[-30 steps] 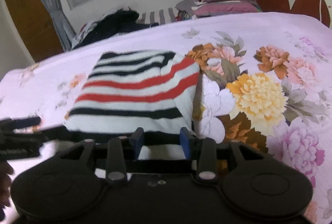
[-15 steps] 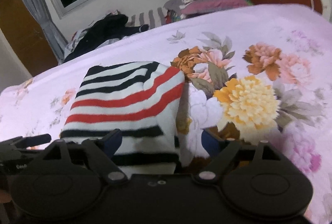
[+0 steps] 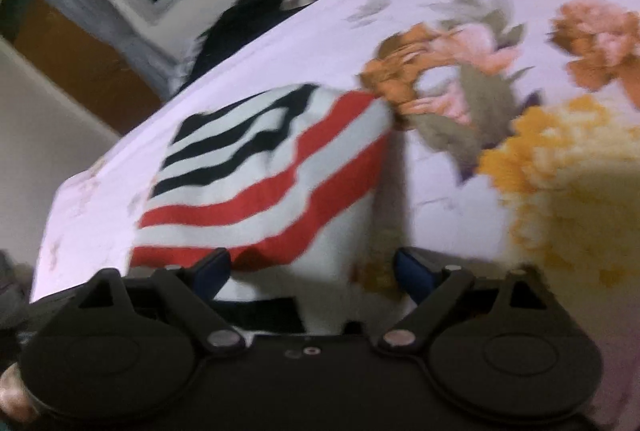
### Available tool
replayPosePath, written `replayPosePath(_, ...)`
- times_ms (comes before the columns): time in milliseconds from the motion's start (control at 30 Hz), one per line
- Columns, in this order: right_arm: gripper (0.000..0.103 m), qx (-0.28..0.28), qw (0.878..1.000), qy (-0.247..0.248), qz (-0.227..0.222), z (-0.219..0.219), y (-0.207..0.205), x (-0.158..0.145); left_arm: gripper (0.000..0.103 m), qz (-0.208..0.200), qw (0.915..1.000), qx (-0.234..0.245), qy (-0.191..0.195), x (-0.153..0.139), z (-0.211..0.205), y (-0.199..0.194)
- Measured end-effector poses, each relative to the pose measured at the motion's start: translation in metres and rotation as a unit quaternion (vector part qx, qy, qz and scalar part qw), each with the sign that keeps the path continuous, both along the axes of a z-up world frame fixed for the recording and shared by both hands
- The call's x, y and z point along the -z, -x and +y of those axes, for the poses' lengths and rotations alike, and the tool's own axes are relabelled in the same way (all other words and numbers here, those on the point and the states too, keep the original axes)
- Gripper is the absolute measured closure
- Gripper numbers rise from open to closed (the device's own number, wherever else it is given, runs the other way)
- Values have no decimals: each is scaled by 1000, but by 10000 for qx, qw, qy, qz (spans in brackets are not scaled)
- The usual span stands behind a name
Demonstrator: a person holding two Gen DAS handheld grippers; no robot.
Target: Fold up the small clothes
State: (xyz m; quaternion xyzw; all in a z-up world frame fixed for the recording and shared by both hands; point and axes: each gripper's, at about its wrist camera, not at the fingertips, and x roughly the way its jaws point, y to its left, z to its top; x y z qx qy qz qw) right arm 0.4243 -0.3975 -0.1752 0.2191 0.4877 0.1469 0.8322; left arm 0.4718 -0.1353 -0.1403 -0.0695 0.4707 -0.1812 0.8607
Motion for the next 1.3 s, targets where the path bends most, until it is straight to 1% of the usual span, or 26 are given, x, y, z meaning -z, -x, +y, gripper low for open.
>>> replayPosePath(33, 32, -31, 10000, -14, 15, 1, -2, 1, 1, 140, 9997, -66, 183, 4, 3, -2)
replayPosePath(67, 32, -47, 10000, -8, -27, 2, -2, 2, 1, 212, 9992, -118, 319, 8, 6, -3)
replayPosePath(133, 36, -25, 10000, -15, -77, 3, -4, 3, 1, 134, 9993, -74, 346, 10, 4, -1)
replayPosePath(200, 43, 68, 9999, -110, -58, 2, -7, 4, 3, 80, 9993, -93, 363, 11, 2, 0)
replayPosePath(233, 49, 96, 9998, -168, -33, 2, -7, 7, 7, 48, 9992, -121, 379, 10, 1, 1)
replayPosePath(267, 55, 84, 9998, -195, -27, 3, -6, 7, 14, 42, 9991, -148, 404, 9, 1, 1)
replayPosePath(300, 58, 88, 9997, -224, -16, 4, -6, 7, 17, 30, 9989, -183, 428, 7, 0, 2)
replayPosePath(367, 65, 152, 9992, -366, 1, 2, -5, 7, 30, -29, 9990, -190, 409, 3, 0, 4)
replayPosePath(400, 65, 205, 9989, -429, -17, 1, -4, 6, 34, -87, 9990, -182, 398, 0, 2, 4)
replayPosePath(433, 66, 236, 9986, -462, -71, 1, -2, 3, 40, -126, 9989, -191, 417, -2, 3, 4)
replayPosePath(467, 67, 238, 9985, -470, -140, 3, 0, 0, 43, -148, 9987, -208, 450, -5, 6, 4)
replayPosePath(567, 67, 199, 9980, -494, -329, 12, 4, -14, 46, -271, 9985, -159, 437, -14, 9, 10)
replayPosePath(667, 67, 32, 9977, -424, -520, 27, 6, -33, 46, -331, 9981, -174, 485, -24, 20, 16)
replayPosePath(733, 67, -54, 9975, -403, -570, 40, 8, -41, 46, -357, 9979, -198, 504, -32, 32, 19)
replayPosePath(833, 67, -148, 9966, -492, -643, 63, 13, -51, 46, -454, 9976, -236, 470, -47, 61, 26)
replayPosePath(1000, 67, -385, 9943, -688, -714, 126, 21, -60, 46, -608, 9965, -430, 368, -67, 131, 40)
replayPosePath(1100, 67, -513, 9927, -782, -765, 177, 25, -60, 46, -697, 9956, -540, 312, -72, 186, 44)
replayPosePath(1167, 67, -566, 9918, -823, -796, 216, 25, -58, 46, -783, 9947, -601, 294, -73, 231, 45)
replayPosePath(1300, 67, -526, 9919, -836, -794, 292, 25, -54, 46, -787, 9937, -684, 408, -67, 316, 40)
